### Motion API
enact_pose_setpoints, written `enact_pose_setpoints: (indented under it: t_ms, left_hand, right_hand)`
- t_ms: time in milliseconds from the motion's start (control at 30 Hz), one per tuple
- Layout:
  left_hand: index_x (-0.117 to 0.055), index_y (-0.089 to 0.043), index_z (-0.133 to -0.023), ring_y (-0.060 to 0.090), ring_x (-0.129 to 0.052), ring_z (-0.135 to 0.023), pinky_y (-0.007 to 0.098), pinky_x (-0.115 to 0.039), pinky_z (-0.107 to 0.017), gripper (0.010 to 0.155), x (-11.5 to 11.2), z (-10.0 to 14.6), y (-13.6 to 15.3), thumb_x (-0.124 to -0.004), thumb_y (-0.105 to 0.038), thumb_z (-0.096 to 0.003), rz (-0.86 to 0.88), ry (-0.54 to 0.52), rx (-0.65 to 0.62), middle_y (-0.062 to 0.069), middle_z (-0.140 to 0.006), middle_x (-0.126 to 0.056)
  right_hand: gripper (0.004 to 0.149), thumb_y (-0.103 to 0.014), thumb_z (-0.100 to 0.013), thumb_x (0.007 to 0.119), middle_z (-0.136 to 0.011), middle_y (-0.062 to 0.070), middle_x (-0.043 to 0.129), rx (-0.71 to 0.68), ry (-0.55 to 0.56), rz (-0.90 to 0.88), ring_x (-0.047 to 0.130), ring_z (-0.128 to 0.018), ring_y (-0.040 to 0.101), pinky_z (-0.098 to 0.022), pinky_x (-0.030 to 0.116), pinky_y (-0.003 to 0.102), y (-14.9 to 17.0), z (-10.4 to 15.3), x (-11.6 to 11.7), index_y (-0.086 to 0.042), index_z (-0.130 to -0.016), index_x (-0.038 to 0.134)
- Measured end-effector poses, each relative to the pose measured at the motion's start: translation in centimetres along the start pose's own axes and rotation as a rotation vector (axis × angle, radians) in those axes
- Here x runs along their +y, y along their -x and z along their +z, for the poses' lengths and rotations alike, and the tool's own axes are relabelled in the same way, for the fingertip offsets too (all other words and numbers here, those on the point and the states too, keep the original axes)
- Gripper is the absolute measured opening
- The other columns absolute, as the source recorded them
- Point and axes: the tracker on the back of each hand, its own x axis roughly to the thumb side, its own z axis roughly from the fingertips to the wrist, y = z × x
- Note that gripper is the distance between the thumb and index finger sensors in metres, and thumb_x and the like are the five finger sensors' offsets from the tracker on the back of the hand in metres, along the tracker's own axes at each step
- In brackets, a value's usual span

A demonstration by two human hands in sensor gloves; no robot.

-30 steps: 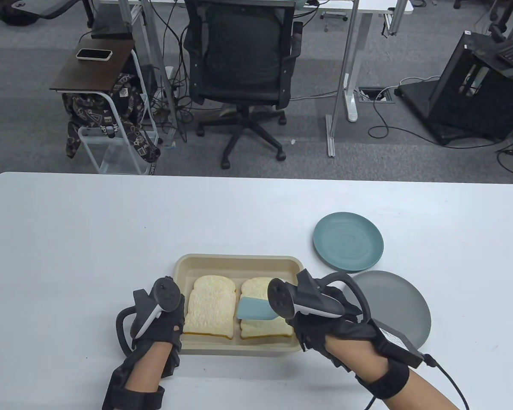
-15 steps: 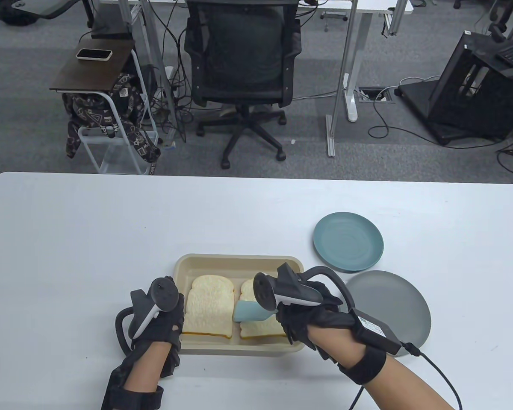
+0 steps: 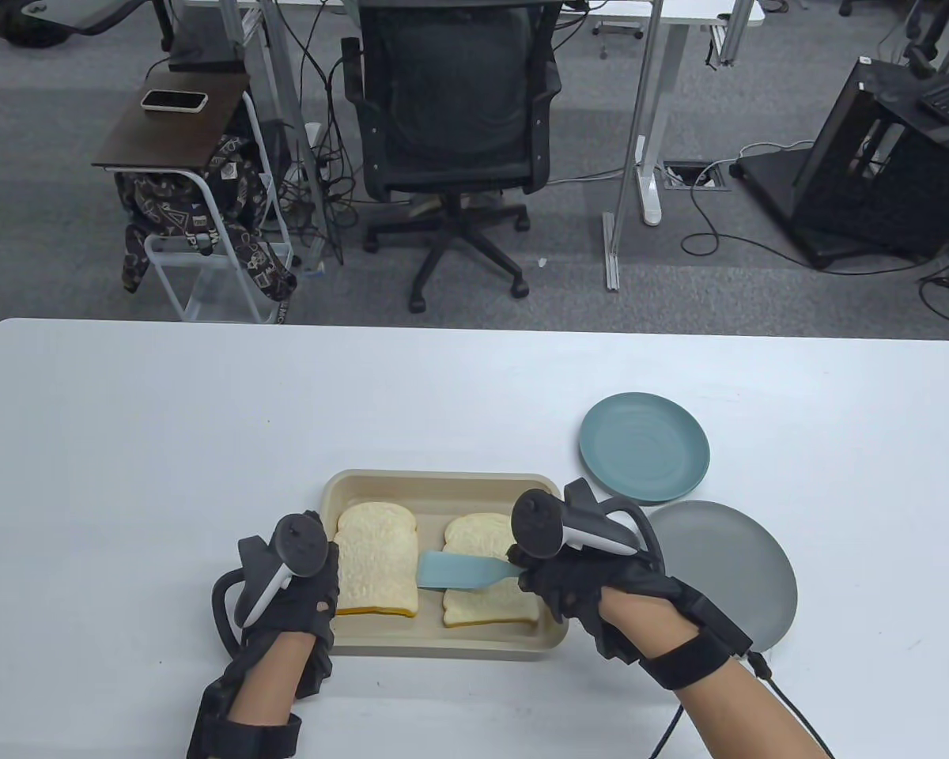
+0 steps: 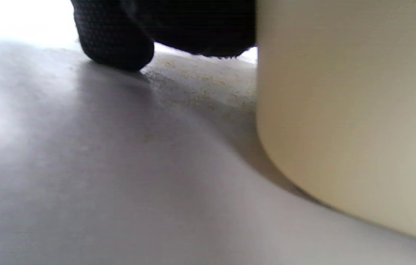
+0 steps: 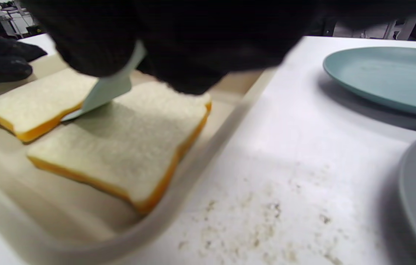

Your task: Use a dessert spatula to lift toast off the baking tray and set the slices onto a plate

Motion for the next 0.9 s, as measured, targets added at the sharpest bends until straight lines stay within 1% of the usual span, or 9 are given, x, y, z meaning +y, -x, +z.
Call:
enact_pose_setpoints:
  t_ms: [200,233,300,367,433,533,900]
  left_hand:
    - [-0.044,-0.014,-0.114,0.014,-0.093,-0.023,0.046,-0.083,-0.055,0.063,0.0,0.0,0.1,-0.061,-0.045,-0.0623,0.002,0.0,0.0,-0.003,-0.06,-0.089]
    - [-0.044,-0.014,-0.114,0.014,-0.093,-0.023,0.046,-0.083,-0.055,0.063,0.0,0.0,0.1,-0.061,-0.045,-0.0623,0.003,-0.001,-0.001,-0.004,-0.06,-0.089]
    - [-0.044,-0.014,-0.114,0.014,-0.093,-0.023,0.046,-0.083,-0.055,0.063,0.0,0.0,0.1,-0.061,-0.045,-0.0623,0.002,-0.001,0.0,-0.004,-0.06,-0.089]
    - [-0.044,-0.015,-0.114,0.014,-0.093,-0.023,0.046,-0.083,-0.055,0.063,0.0,0.0,0.1,-0.061,-0.045,-0.0623,0.007,-0.001,-0.001,-0.003,-0.06,-0.089]
    - [-0.044,-0.014,-0.114,0.014,-0.093,-0.023,0.046,-0.083,-0.055,0.063,0.1,0.0,0.2,-0.061,-0.045,-0.0622,0.008,0.0,-0.001,-0.004,-0.06,-0.089]
    - [-0.044,-0.014,-0.114,0.014,-0.093,-0.023,0.046,-0.083,-0.055,0.063,0.1,0.0,0.2,-0.061,-0.045,-0.0623,0.009,0.001,-0.002,-0.003,-0.06,-0.089]
    - [-0.044,-0.014,-0.114,0.014,-0.093,-0.023,0.046,-0.083,-0.055,0.063,0.1,0.0,0.2,-0.061,-0.045,-0.0624,0.008,0.002,0.0,-0.004,-0.06,-0.089]
  right_hand:
    - [0.048,-0.045,-0.04,0.077,-0.045,0.003,0.097,-0.011,0.015,-0.008,0.094,-0.008,0.011,0.004,0.088,0.031,-0.1,-0.1,0.1,-0.034,-0.087,0.077]
    - [0.048,-0.045,-0.041,0.077,-0.045,0.002,0.097,-0.035,0.032,-0.036,0.094,-0.007,0.011,0.005,0.088,0.031,-0.3,-0.3,0.3,-0.033,-0.087,0.077]
    - [0.049,-0.045,-0.04,0.076,-0.045,0.003,0.097,-0.03,0.016,-0.027,0.094,-0.007,0.011,0.005,0.088,0.031,-0.8,-0.8,0.7,-0.033,-0.087,0.076]
    - [0.048,-0.045,-0.04,0.076,-0.045,0.003,0.097,-0.047,0.034,-0.057,0.094,-0.007,0.011,0.005,0.088,0.031,-1.3,-1.5,1.0,-0.033,-0.087,0.076]
    - [0.049,-0.045,-0.04,0.076,-0.045,0.003,0.097,-0.039,0.026,-0.081,0.094,-0.007,0.011,0.005,0.088,0.031,-1.7,-2.0,1.3,-0.032,-0.087,0.077]
    - [0.049,-0.045,-0.04,0.076,-0.045,0.003,0.097,-0.047,0.047,-0.084,0.094,-0.006,0.011,0.006,0.088,0.031,-2.3,-2.5,1.5,-0.032,-0.087,0.077]
    - [0.049,-0.045,-0.04,0.076,-0.044,0.003,0.097,-0.052,0.093,-0.117,0.093,-0.005,0.01,0.007,0.087,0.03,-3.8,-3.1,2.3,-0.032,-0.087,0.077]
